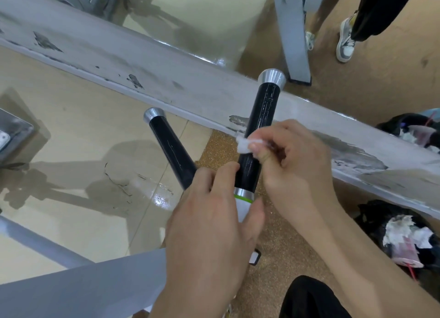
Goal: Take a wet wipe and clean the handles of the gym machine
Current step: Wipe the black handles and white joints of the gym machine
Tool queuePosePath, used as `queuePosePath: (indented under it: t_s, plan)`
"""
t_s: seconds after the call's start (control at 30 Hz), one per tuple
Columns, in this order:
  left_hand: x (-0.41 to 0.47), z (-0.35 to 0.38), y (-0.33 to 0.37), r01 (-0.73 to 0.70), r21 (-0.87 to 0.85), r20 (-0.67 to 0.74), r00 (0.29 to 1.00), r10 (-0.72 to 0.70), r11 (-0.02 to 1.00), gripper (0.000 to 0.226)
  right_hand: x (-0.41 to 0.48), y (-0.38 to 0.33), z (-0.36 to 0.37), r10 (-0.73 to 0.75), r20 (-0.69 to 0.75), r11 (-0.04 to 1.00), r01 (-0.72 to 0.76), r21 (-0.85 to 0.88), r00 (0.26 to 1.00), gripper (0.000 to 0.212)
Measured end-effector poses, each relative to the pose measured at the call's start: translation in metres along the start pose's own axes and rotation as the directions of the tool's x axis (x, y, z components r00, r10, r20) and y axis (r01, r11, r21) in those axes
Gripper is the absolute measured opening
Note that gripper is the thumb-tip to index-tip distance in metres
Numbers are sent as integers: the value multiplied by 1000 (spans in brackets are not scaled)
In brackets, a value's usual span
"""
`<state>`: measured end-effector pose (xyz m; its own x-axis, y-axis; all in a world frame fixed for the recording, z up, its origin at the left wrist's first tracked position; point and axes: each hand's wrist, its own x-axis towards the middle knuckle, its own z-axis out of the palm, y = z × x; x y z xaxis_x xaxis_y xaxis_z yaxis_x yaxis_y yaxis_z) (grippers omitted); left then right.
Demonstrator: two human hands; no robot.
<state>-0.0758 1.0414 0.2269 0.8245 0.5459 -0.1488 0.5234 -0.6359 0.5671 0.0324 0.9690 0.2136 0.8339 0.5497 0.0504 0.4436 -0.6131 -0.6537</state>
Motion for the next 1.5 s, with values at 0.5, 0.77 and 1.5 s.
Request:
queuePosePath:
  t_s: [0.5,0.77,1.5]
  plan:
    - [12,15,17,-11,-19,-151,988,8,1000,33,18,8,-2,95,-10,986,-92,139,995,12]
    - [10,13,15,-26,-42,-212,977,16,999,34,21,10,-11,160,109,934,-186,305,981,15]
    - [36,-9,7,-134,-20,-68,989,132,991,8,65,27,4,147,-328,978,-88,188,933,11]
